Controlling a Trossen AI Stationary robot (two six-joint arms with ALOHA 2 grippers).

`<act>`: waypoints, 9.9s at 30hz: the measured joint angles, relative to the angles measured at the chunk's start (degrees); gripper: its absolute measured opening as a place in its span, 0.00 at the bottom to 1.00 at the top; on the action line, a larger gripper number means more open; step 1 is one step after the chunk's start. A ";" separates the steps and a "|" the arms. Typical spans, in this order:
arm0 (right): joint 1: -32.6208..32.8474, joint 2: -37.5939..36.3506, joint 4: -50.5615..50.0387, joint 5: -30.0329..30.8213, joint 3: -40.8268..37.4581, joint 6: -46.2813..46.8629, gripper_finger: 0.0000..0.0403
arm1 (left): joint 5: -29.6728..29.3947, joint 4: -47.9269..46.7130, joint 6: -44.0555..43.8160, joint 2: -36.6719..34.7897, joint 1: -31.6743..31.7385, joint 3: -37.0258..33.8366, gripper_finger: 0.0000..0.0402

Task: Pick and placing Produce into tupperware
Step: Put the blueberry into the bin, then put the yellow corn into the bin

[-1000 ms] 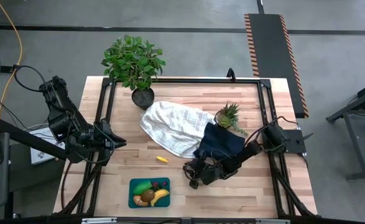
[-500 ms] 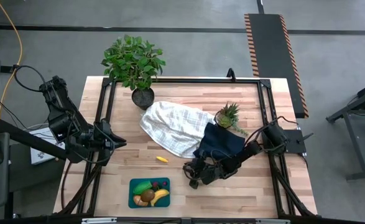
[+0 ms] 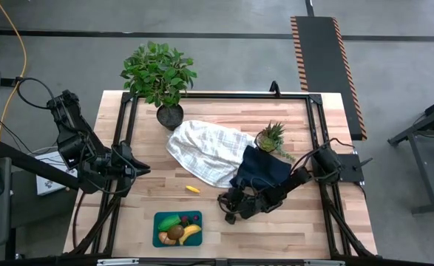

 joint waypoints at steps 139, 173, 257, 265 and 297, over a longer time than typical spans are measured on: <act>-8.60 -49.72 -57.91 -22.02 23.41 -10.83 0.22 | 48.10 22.92 35.35 20.21 37.62 12.52 0.13; -11.89 -68.54 -43.73 -19.00 -9.45 11.75 0.22 | 56.87 11.73 62.65 31.10 54.12 17.31 0.31; -9.21 -68.32 -43.92 -14.17 -10.43 14.45 0.22 | 49.24 15.48 61.48 61.22 40.52 16.92 0.46; -9.21 -68.32 -43.94 -13.18 -10.40 14.41 0.22 | 49.27 15.55 61.49 63.05 40.50 16.92 0.46; -9.21 -68.24 -44.35 -12.35 -10.47 13.97 0.22 | 49.29 15.56 61.51 63.04 40.50 13.95 0.46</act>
